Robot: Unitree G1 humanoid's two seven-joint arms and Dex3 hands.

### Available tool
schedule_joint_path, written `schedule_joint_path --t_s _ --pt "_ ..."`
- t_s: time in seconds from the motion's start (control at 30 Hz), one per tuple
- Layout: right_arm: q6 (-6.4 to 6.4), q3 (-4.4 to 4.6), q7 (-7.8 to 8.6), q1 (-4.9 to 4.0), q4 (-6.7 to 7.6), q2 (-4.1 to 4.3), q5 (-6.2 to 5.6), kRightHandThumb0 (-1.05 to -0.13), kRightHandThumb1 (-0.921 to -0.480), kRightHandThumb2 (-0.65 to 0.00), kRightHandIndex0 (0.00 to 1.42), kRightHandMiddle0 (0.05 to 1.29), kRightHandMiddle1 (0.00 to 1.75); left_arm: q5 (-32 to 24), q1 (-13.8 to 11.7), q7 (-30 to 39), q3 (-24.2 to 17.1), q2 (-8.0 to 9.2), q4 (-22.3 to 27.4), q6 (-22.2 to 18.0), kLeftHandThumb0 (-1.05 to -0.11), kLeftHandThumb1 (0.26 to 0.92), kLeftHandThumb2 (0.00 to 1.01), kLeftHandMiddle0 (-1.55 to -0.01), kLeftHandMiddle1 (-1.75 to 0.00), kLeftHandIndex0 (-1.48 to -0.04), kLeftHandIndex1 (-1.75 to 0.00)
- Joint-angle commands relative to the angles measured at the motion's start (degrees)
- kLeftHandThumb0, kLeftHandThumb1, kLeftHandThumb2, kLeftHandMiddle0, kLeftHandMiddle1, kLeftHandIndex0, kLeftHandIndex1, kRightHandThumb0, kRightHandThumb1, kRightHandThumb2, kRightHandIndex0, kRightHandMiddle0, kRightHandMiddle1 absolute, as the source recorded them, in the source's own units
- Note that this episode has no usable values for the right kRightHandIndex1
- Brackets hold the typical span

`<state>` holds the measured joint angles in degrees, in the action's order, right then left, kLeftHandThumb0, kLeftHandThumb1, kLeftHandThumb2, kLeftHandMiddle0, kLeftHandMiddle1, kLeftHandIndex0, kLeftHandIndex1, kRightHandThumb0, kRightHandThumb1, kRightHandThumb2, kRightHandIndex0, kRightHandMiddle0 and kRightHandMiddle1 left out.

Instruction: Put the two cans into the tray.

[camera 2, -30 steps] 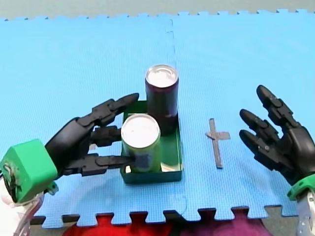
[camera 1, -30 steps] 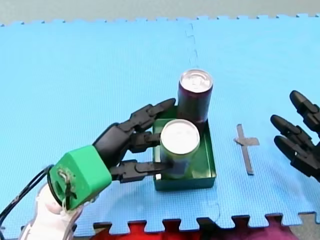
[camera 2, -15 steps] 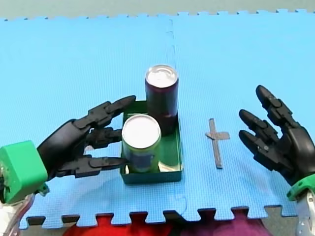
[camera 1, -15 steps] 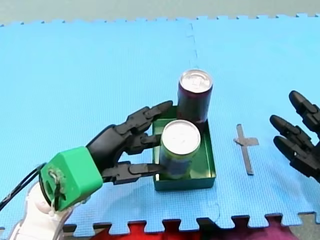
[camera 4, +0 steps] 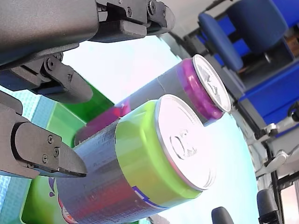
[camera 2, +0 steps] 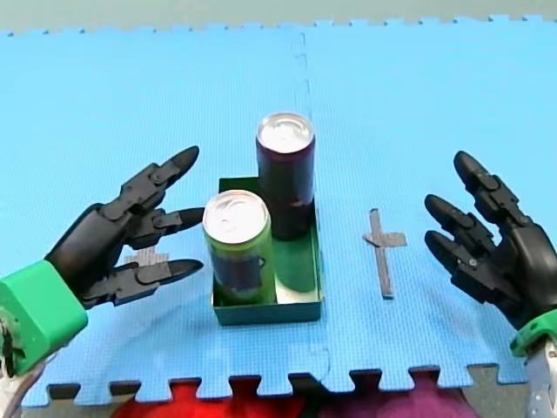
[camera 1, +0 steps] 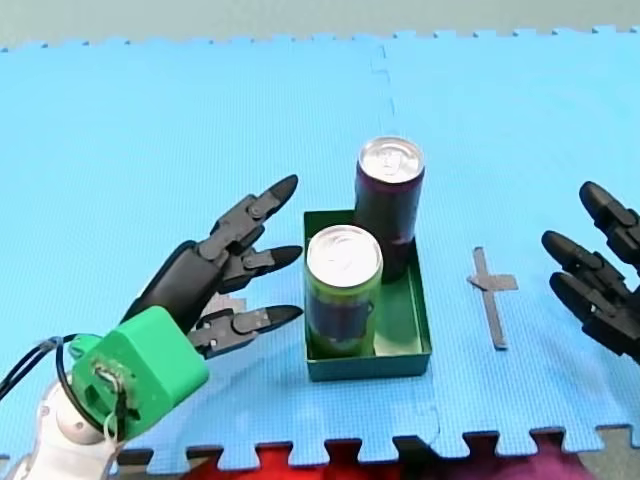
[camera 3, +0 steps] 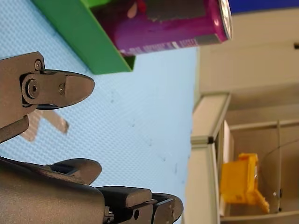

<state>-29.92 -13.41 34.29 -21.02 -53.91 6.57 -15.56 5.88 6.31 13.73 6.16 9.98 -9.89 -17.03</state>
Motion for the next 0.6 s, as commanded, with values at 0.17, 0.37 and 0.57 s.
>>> schedule_joint_path --t_s 0.17,0.37,0.57 --pt "-0.73 -0.28 0.52 -0.21 -0.11 0.49 -0.20 -1.048 -0.921 -0.327 0.29 0.20 0.00 0.24 -0.23 -0.78 0.26 0.01 -0.11 -0.23 -1.048 0.881 0.00 -0.38 -0.02 -0.12 0.00" --pt "-1.12 -0.51 0.96 -0.47 -0.79 0.61 -0.32 -1.048 -0.921 -0.327 0.29 0.20 0.00 0.05 -0.38 -0.64 0.25 0.22 0.08 -0.22 -1.048 0.877 0.00 -0.38 -0.01 -0.11 0.00" --pt "-1.88 -0.67 1.17 -1.02 -1.85 0.90 -0.14 -1.048 -0.921 -0.325 0.29 0.21 0.00 -0.09 -1.17 -0.75 -0.55 1.09 -0.10 -0.69 -1.048 0.875 0.00 -0.38 -0.01 -0.11 0.00"
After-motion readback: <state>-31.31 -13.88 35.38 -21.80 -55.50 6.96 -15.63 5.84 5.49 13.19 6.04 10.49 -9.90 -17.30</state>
